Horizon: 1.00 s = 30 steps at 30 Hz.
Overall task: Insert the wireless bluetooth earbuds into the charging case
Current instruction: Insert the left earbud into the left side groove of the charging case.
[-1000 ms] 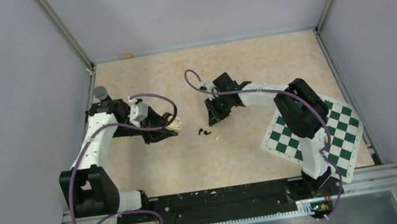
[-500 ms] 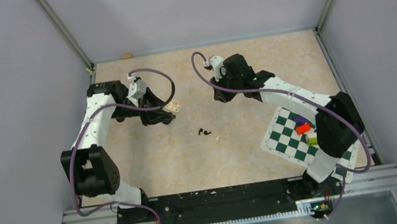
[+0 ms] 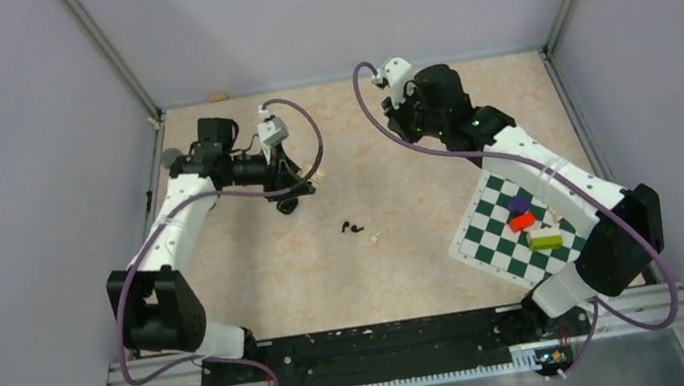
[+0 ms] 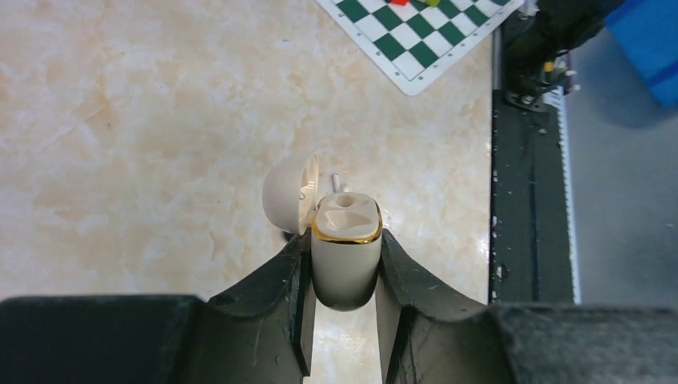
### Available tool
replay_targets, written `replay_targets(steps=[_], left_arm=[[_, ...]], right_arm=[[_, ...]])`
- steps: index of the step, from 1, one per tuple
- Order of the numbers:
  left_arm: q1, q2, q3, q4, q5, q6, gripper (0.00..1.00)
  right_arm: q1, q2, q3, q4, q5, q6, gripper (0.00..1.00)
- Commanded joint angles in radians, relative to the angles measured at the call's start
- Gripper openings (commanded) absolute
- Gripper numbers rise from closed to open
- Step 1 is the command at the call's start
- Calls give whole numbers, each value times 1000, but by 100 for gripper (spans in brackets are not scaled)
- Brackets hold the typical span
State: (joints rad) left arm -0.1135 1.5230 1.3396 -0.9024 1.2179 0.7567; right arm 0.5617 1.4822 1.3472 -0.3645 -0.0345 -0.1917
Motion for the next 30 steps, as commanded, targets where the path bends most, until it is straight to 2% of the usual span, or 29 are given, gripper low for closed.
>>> replay_targets(steps=[1, 5, 8, 12, 14, 21, 30], left_arm=[[-51, -139, -189, 716, -140, -480, 0], [-102, -195, -375, 1213, -188, -783, 0], [-146, -180, -485, 1487, -218, -930, 0], [-201, -126, -695, 2077, -248, -1123, 0], [-237, -85, -755, 2267, -268, -1155, 0], [-311, -55, -795, 2307, -334, -1140, 0], [-329, -39, -819, 2335, -304, -1121, 0]], right_arm=[[-2, -94, 70, 7, 18, -54, 13], [7, -160, 52, 15, -51, -124, 13], [48, -214, 33, 29, -42, -212, 14], [126, -265, 13, 42, -37, -298, 14], [149, -274, 14, 38, -52, -311, 14], [232, -266, -38, 25, -53, -393, 14], [327, -264, -107, 59, -28, -399, 14]])
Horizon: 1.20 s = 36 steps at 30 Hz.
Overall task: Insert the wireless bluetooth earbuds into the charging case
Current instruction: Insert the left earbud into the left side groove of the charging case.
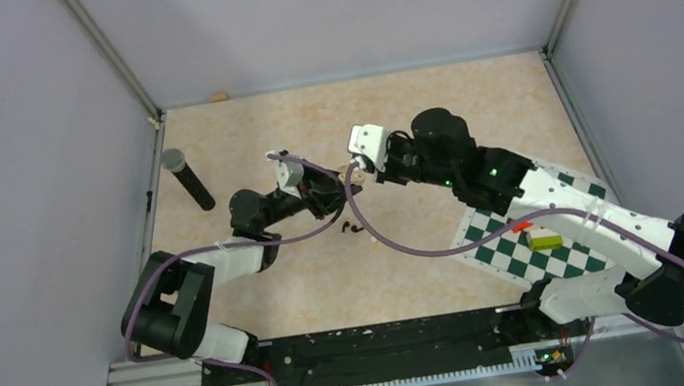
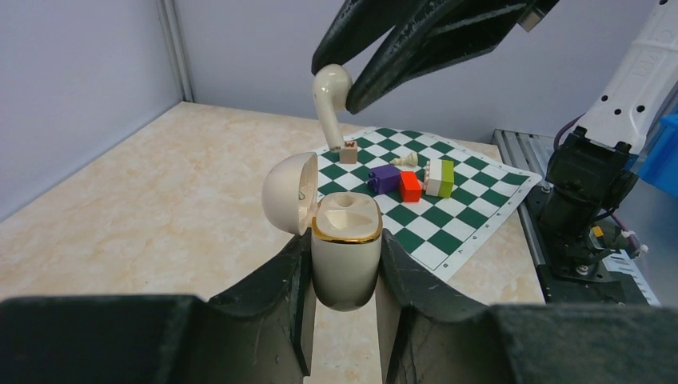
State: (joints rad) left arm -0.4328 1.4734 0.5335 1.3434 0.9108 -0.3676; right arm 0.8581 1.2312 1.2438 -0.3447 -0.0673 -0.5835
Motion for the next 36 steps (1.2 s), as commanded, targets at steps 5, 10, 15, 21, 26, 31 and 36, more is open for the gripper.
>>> replay_targets(steps=[5, 10, 15, 21, 26, 31, 36], left_arm=[[-10, 22, -1, 43, -17, -6, 0], [-9, 28, 5, 31, -23, -23, 0], [-10, 28, 7, 18, -22, -27, 0], [-12, 28, 14, 19, -11, -39, 0], [-12, 23, 15, 19, -8, -47, 0], [-12, 24, 19, 17, -10, -62, 0], [-12, 24, 22, 23, -7, -76, 0]], right_arm=[[45, -28, -23, 53, 3, 0, 14], [61, -29, -48, 78, -6, 3, 13], [82, -19, -67, 118, 15, 15, 14], [96, -3, -82, 164, 51, 26, 14], [110, 11, -88, 177, 63, 24, 13], [122, 19, -97, 186, 85, 13, 14], [135, 28, -116, 212, 121, -6, 13]])
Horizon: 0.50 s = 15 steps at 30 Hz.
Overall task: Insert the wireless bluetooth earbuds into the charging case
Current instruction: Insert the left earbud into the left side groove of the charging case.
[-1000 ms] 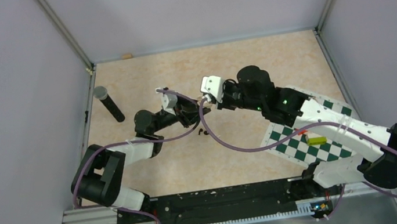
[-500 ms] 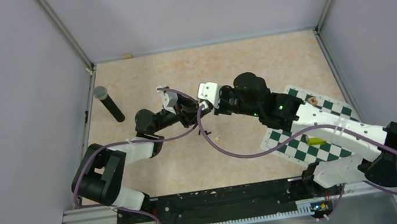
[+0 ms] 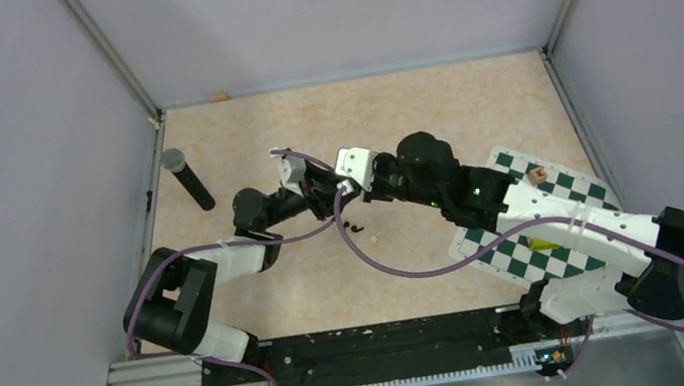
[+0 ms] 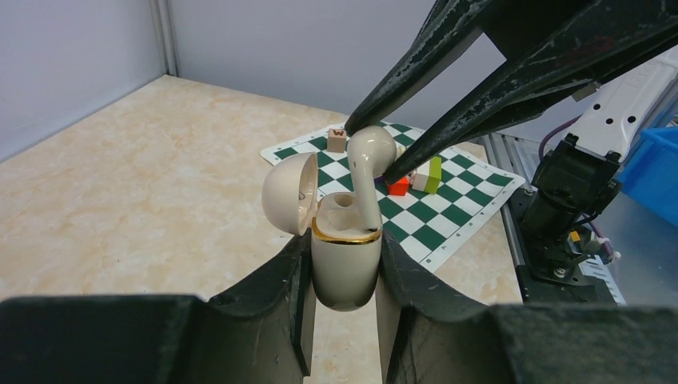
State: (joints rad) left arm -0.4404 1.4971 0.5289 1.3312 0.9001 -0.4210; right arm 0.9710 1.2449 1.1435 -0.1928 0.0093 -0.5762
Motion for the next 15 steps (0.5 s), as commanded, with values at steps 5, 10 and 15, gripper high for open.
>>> replay_targets(steps=[5, 10, 15], left_arm=[[-3, -3, 26, 41, 4, -31, 0], [-4, -4, 26, 42, 6, -33, 0], [-4, -5, 26, 43, 6, -38, 0]], right_arm=[[29, 18, -26, 74, 67, -24, 13], [32, 18, -31, 86, 75, -26, 13], [35, 18, -39, 80, 66, -37, 13]])
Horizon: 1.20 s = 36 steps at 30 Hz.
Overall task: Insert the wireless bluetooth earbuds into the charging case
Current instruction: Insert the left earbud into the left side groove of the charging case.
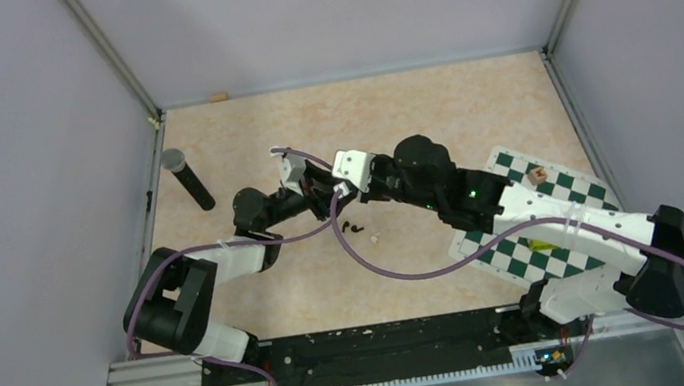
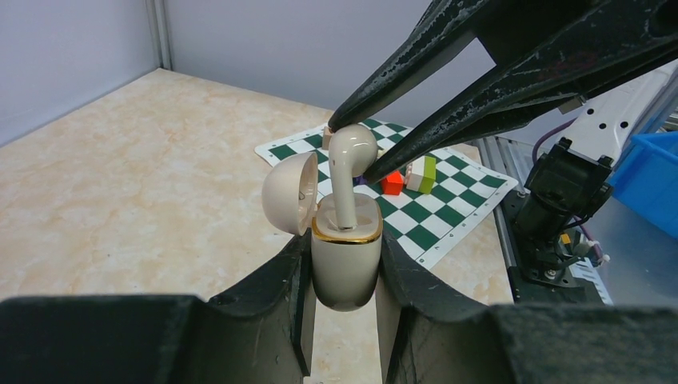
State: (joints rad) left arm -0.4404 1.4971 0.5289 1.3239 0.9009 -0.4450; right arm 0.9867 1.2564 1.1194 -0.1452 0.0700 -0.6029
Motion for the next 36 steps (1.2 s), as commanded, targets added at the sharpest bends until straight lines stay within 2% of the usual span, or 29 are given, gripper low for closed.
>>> replay_targets(steps=[1, 36], left_arm=[[-4, -5, 27, 51, 5, -16, 0], [5, -13, 23, 65, -2, -23, 0]], right_arm=[[21, 6, -17, 32, 5, -14, 13], [33, -30, -46, 53, 52, -56, 11]])
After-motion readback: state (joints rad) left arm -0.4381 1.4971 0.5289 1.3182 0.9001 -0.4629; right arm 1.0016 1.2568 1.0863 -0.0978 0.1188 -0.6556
